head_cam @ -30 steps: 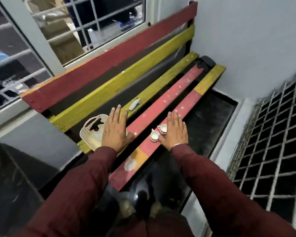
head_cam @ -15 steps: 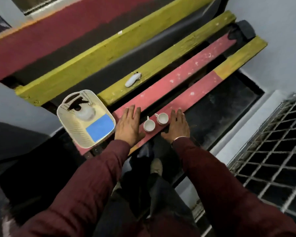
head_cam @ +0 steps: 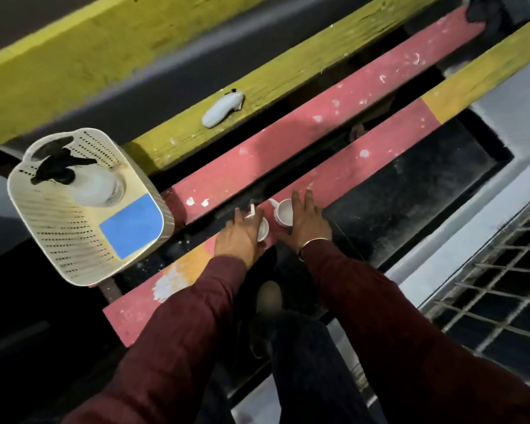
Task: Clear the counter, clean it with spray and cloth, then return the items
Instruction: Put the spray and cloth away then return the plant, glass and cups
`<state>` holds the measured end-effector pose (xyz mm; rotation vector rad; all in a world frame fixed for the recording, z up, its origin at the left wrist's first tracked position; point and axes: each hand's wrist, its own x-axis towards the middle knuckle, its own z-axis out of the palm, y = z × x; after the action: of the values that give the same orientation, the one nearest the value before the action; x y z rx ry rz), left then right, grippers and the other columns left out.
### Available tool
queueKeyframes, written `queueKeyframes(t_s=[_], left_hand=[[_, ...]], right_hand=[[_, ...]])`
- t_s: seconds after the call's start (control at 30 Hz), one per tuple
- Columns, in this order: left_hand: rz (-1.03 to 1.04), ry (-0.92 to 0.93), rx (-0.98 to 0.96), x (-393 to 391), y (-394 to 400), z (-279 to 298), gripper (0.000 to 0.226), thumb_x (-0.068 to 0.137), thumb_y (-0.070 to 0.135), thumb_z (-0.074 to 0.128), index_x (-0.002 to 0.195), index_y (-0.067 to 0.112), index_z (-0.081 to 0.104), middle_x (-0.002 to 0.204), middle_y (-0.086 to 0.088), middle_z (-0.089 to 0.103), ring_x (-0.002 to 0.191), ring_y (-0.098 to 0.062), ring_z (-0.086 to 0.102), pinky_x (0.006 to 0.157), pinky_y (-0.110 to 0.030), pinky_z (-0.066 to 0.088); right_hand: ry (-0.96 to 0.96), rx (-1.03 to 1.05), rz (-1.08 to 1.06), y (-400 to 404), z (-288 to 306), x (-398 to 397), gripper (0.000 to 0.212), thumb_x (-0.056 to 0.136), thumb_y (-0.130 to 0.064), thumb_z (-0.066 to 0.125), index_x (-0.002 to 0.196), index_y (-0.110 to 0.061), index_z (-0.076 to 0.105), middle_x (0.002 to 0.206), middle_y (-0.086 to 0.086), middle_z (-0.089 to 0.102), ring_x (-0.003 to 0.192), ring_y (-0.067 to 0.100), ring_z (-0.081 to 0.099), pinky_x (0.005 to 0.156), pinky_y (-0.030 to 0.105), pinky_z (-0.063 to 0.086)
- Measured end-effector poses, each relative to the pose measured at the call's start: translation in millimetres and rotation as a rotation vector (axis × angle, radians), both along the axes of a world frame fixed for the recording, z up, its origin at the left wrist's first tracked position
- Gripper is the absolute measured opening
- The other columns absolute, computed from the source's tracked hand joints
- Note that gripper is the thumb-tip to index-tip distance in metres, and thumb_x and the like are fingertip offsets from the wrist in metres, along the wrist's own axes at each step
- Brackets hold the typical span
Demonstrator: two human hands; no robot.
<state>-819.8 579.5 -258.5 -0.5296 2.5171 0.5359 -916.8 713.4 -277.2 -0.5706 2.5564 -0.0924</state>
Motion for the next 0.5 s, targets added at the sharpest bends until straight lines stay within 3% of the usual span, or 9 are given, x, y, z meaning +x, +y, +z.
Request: queueKeyframes(t_s=[0.13, 0.27, 0.4, 0.5], left_hand=[[0.017, 0.023, 0.047, -0.4, -5.7, -17.9, 0.07, 0.093, 0.03, 0.065, 0.156, 0.03, 0.033, 0.147, -0.019, 0.048, 0.119, -0.041, 0.06, 0.089, -0.043, 0.051], [0.032, 0.055, 0.088, -6.4, -5.4, -19.6, 0.072, 0.089, 0.032, 0.068, 0.153, 0.027, 0.036, 0.143, -0.018, 0.053, 0.115, -0.042, 0.062, 0.085, -0.042, 0.052], [0.097, 0.078, 0.077, -5.4, -8.9, 9.5, 0.079, 0.082, 0.035, 0.075, 0.152, 0.029, 0.038, 0.126, -0.017, 0.062, 0.107, -0.043, 0.065, 0.079, -0.042, 0.051], [0.198, 0.138, 0.133, 5.3, -23.2, 57.5, 0.068, 0.078, 0.039, 0.077, 0.138, 0.022, 0.05, 0.113, -0.017, 0.068, 0.1, -0.043, 0.066, 0.074, -0.042, 0.051]], right_hand=[[-0.049, -0.015, -0.012, -11.5, -23.3, -5.2, 0.082, 0.083, -0.025, 0.065, 0.149, -0.022, 0.017, 0.152, 0.015, 0.023, 0.121, 0.039, 0.047, 0.089, 0.045, 0.047], [-0.021, -0.071, -0.061, -18.4, -20.1, -7.7, 0.059, 0.087, -0.013, 0.059, 0.139, -0.016, 0.033, 0.126, 0.015, 0.046, 0.099, 0.039, 0.06, 0.077, 0.043, 0.051], [-0.014, -0.137, -0.096, -22.9, 11.5, -11.6, 0.062, 0.082, -0.021, 0.066, 0.136, -0.013, 0.036, 0.121, 0.016, 0.046, 0.094, 0.04, 0.06, 0.073, 0.04, 0.048], [-0.041, -0.196, -0.118, -29.6, 64.1, -10.1, 0.067, 0.076, -0.028, 0.072, 0.132, -0.011, 0.04, 0.122, 0.016, 0.047, 0.1, 0.039, 0.057, 0.077, 0.039, 0.046]])
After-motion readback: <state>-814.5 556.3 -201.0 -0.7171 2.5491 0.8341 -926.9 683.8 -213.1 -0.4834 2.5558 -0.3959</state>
